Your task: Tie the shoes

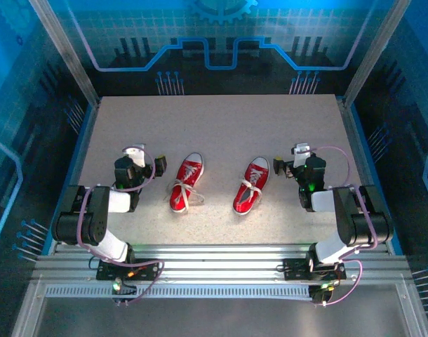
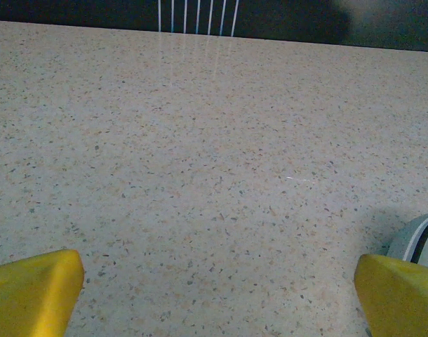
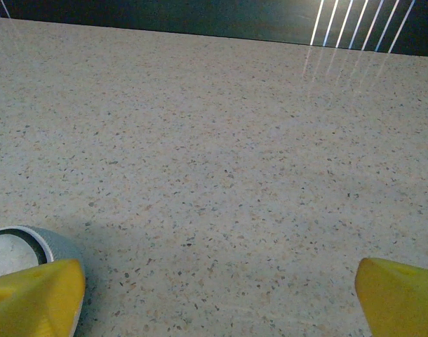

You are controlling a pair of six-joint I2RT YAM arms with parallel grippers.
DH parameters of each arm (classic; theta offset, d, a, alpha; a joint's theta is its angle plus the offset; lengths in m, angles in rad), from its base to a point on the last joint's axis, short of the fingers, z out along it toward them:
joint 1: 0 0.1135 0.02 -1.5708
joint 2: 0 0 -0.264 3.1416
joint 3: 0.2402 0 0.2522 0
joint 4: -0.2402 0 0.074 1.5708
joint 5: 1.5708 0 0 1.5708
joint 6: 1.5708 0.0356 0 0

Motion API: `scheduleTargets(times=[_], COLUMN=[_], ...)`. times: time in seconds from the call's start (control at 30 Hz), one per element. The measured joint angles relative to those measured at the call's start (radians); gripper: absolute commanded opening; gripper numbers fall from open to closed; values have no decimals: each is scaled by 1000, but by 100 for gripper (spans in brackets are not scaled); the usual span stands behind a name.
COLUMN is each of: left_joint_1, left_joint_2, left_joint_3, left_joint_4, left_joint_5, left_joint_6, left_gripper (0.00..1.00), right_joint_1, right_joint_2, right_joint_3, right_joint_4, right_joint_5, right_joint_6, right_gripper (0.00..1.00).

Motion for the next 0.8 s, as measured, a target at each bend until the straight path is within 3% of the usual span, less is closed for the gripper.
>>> scheduleTargets(times=[0.8], left_joint_1=[0], left_joint_2=[0], left_joint_3=[0], left_joint_4=[0], left_joint_5=[0], left_joint_6=[0], left_gripper=[100], right_joint_1=[18], right_joint_2=[0], right_joint_3=[0], right_joint_4=[0], right_joint_5=[11], right_joint_6=[-6], right_gripper=[100])
